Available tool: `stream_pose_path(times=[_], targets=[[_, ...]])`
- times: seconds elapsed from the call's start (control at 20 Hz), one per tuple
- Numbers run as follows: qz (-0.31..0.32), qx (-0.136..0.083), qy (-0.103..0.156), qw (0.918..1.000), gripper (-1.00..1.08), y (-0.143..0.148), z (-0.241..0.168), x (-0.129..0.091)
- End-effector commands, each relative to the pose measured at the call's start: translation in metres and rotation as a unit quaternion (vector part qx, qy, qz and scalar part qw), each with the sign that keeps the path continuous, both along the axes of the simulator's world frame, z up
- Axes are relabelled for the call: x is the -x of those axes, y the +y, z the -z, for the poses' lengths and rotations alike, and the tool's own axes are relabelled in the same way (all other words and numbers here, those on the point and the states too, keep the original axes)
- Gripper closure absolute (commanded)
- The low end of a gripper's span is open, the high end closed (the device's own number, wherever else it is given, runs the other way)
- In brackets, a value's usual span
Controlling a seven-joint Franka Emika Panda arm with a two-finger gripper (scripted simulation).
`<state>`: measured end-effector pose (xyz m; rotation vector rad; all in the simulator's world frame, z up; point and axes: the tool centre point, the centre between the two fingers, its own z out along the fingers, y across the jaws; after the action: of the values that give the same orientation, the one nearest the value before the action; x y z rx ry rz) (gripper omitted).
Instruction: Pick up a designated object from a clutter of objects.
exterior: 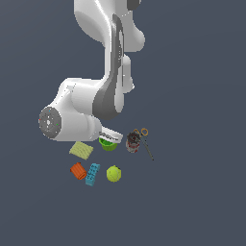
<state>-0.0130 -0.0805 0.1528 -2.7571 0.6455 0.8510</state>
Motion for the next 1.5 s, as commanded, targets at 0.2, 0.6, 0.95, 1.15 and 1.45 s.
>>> stream_pose_path(times=[0.2, 0.6, 0.95, 1.15, 1.45], targets=[[0.059, -0.023, 0.076, 0.9952, -0.2, -0.022, 0.036, 0.015], [0.093, -0.038, 0.123, 0.9873, -0.2, -0.034, 0.057, 0.026], [0.096, -0.039, 0.127, 0.9864, -0.2, -0.035, 0.06, 0.028], [0.097, -0.039, 0.127, 0.9864, -0.2, -0.032, 0.064, 0.032], [0.097, -0.039, 0.128, 0.9862, -0.2, -0.024, 0.075, 0.043]])
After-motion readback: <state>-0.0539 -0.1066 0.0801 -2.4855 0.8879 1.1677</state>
